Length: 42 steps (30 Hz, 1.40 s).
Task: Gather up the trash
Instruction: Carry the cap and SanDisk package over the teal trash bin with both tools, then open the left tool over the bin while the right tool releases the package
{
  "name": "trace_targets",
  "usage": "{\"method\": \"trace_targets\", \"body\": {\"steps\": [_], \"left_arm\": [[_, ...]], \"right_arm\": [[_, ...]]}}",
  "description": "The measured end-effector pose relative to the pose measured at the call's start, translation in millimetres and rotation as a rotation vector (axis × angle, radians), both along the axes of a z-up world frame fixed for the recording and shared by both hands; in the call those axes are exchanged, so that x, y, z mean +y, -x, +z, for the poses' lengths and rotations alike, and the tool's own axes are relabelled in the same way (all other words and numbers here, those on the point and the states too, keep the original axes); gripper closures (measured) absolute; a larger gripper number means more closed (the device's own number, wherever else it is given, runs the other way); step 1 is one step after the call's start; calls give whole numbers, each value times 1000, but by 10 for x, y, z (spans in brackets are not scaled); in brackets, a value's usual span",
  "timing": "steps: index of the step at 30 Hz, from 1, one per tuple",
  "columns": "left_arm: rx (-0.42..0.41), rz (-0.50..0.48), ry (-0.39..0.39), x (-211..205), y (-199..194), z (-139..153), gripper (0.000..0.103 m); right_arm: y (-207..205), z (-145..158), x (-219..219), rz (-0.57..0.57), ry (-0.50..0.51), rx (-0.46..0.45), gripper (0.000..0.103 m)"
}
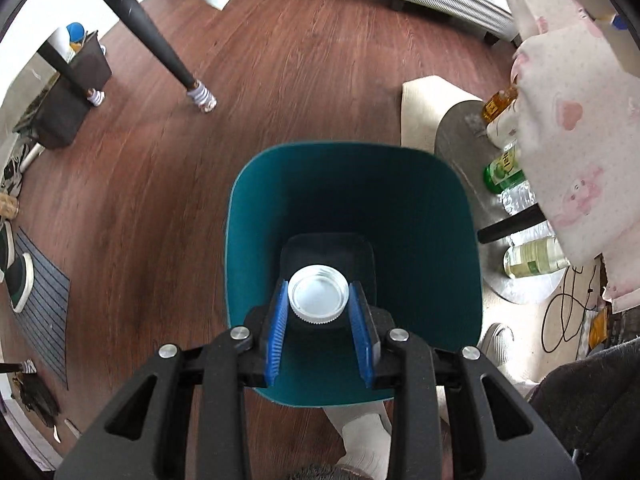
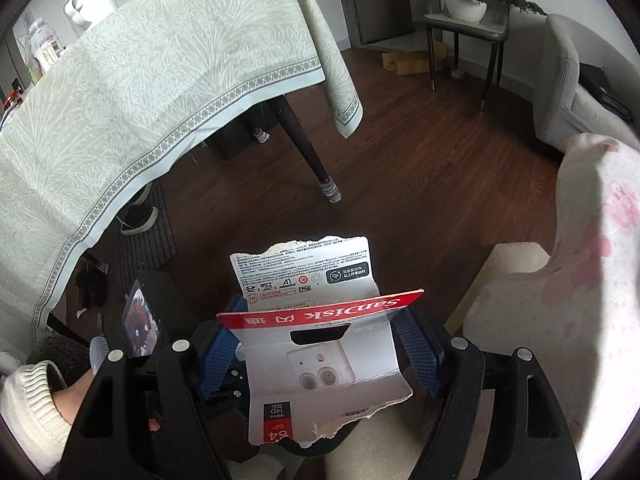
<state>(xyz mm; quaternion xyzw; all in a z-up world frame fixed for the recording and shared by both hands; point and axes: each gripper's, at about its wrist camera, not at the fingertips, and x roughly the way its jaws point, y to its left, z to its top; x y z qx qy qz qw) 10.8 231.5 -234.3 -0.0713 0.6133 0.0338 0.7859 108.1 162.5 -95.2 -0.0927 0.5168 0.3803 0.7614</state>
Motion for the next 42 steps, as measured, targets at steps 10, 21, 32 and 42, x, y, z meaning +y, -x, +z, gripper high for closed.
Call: {"method": "trace_targets", "body": {"steps": [10,21,32,42], "left_arm": [[6,26,-7,211,114,-56,56],[-188,70,-20,399,205,480,61],[-328,91,-6,436,188,972,72],[-433,87,13,380,212,1354,76]], "right_arm": [[17,-454,294,21,75,84,27],[97,-826,511,48,169,105,27],[210,-1095,464,81,258,117,27],[319,-1333,447,140,283,139,27]]}}
